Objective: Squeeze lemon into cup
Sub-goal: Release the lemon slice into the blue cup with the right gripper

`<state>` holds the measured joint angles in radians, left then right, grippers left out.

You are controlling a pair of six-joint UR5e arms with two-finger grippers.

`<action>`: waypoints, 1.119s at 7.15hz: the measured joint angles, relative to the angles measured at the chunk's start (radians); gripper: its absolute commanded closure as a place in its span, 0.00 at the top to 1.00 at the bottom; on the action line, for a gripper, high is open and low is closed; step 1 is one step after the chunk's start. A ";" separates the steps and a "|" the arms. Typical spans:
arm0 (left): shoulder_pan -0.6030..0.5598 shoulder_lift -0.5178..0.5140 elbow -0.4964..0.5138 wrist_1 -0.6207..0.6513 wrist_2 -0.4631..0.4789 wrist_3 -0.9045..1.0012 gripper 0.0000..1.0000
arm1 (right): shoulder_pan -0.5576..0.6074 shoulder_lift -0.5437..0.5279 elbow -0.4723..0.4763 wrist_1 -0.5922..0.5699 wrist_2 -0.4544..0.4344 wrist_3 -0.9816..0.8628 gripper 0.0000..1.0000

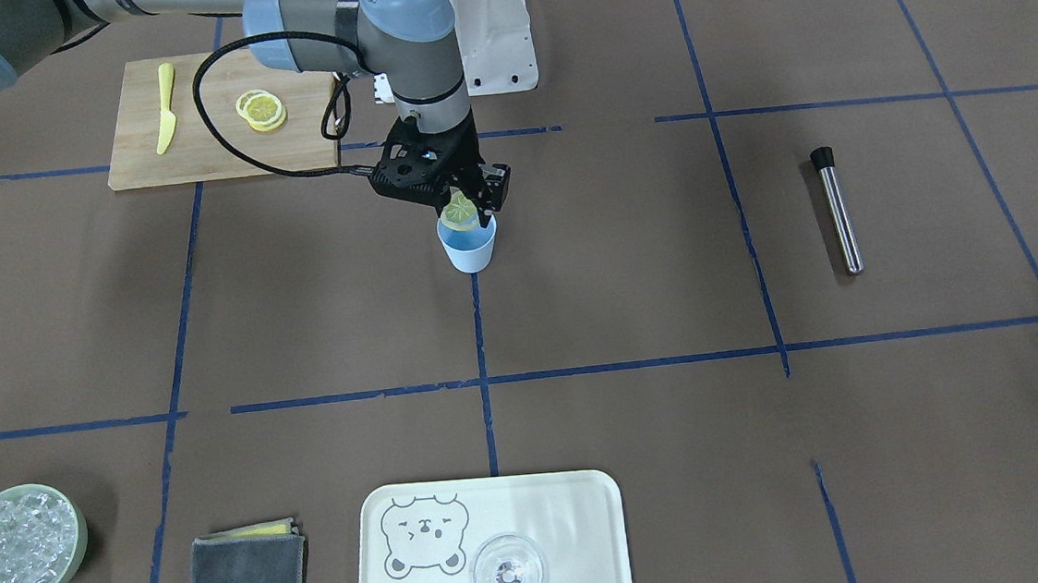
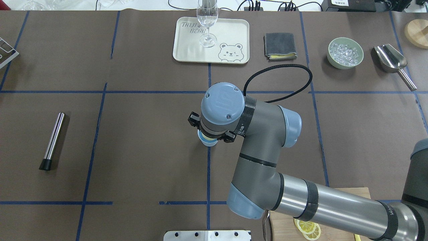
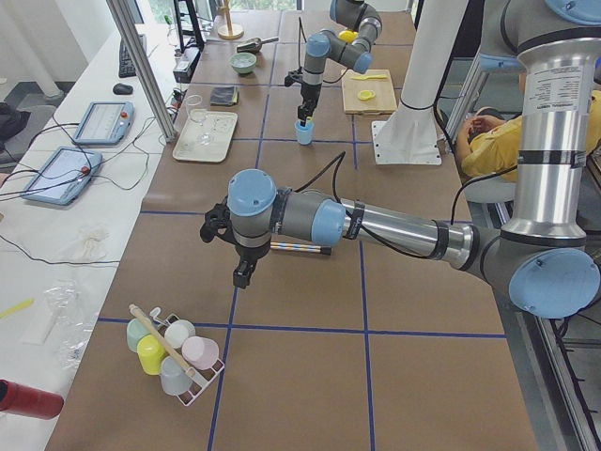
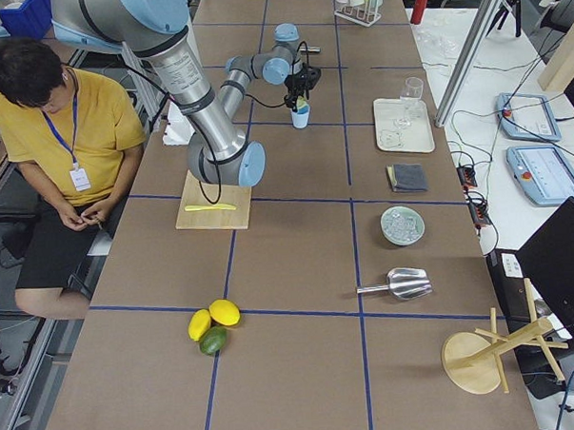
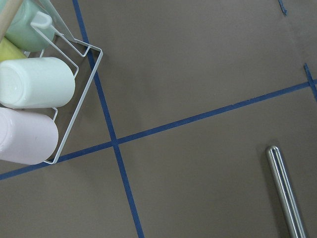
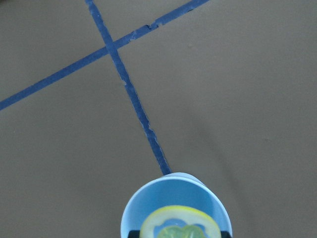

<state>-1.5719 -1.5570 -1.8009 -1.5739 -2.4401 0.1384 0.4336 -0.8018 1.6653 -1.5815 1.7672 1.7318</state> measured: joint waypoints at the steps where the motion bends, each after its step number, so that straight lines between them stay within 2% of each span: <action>1: 0.000 0.000 0.000 0.000 0.000 0.000 1.00 | 0.000 0.000 0.000 0.000 0.000 0.000 0.76; 4: 0.000 0.000 -0.001 0.000 0.001 -0.001 1.00 | 0.002 -0.003 0.008 -0.002 0.014 -0.002 1.00; 5: 0.003 -0.003 -0.001 0.001 0.001 -0.022 1.00 | 0.013 -0.024 0.037 -0.004 0.044 -0.007 1.00; 8: 0.076 -0.012 -0.005 -0.108 0.007 -0.239 1.00 | 0.074 -0.247 0.278 -0.006 0.105 -0.137 1.00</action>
<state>-1.4961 -1.5688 -1.8059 -1.6814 -2.4329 -0.1003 0.5075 -1.0484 1.9436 -1.5872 1.8717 1.5951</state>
